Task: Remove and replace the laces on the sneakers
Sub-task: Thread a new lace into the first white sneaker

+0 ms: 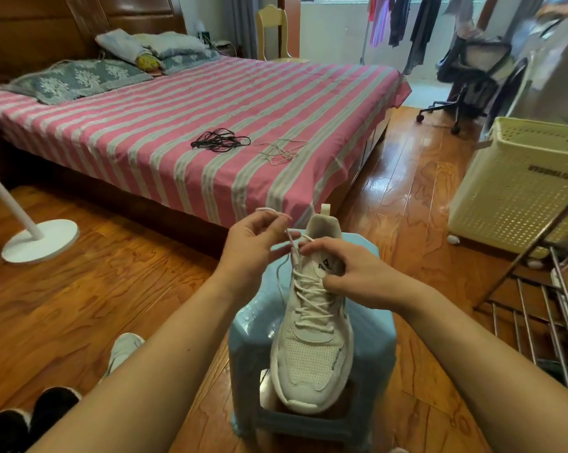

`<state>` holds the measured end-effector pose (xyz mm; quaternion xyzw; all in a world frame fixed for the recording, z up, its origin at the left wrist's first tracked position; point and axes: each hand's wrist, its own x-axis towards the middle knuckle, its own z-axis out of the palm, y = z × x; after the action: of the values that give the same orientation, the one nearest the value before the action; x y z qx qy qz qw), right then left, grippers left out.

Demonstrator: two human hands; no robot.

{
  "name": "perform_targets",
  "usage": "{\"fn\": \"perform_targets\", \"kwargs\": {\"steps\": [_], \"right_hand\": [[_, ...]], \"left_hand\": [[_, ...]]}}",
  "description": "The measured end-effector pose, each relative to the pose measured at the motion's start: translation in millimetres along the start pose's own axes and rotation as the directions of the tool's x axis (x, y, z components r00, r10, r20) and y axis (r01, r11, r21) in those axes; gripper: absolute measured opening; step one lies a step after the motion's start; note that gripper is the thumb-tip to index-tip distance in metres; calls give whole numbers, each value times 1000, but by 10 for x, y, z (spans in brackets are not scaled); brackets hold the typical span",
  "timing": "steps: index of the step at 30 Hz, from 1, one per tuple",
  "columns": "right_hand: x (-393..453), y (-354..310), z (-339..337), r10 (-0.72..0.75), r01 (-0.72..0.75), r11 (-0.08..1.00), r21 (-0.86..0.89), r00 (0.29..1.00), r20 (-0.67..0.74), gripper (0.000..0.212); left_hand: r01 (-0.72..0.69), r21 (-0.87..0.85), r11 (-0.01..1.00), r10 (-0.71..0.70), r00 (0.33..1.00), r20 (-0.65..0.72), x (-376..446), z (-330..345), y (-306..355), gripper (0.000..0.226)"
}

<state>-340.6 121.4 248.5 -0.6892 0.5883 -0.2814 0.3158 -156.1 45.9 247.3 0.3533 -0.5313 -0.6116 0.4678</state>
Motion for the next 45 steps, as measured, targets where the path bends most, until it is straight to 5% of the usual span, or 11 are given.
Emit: {"fn": "perform_targets", "kwargs": {"steps": [4,10,14,17,21,25,29,33,38,41,45], "right_hand": [[42,-52,23,104,21,942,334,931,-351,25],[-58,-147,-449,340,238,270,933,883,-324,18],[-283,112,-818,501,332,364,870,718,-483,24],[-333,369,-917,633,21,615,788,583,-509,24],[-475,316,-760,647,-477,525,705,762,33,22],[-597,80,-731,396,-259,230,938,905,153,25],[-482,-28,-502,364,-90,692,716,900,-238,18],[-262,-111,-380,215,-64,909,411,918,-333,26],[4,-64,-517,211,-54,962,268,770,-603,15],[11,-136,-524,199,-43,961,274,796,-572,9],[2,-217,-393,141,-72,978,198,921,-363,10]], "left_hand": [[-58,175,983,42,995,90,-35,49,-103,22],[-94,335,938,48,988,145,-106,94,-114,21],[-209,477,853,113,968,222,-140,190,-118,10],[-309,572,760,197,948,250,-153,250,-112,8],[-398,674,623,185,912,367,-111,308,-168,15],[-321,687,651,110,936,333,-116,322,-172,6],[-15,348,937,-32,991,128,-212,242,14,30],[-66,377,924,-3,984,180,-327,151,241,20],[-766,640,68,84,643,761,-628,436,-20,46],[-850,526,-20,95,522,848,-679,389,44,44],[-454,769,450,379,877,296,-377,-67,211,24]]}}
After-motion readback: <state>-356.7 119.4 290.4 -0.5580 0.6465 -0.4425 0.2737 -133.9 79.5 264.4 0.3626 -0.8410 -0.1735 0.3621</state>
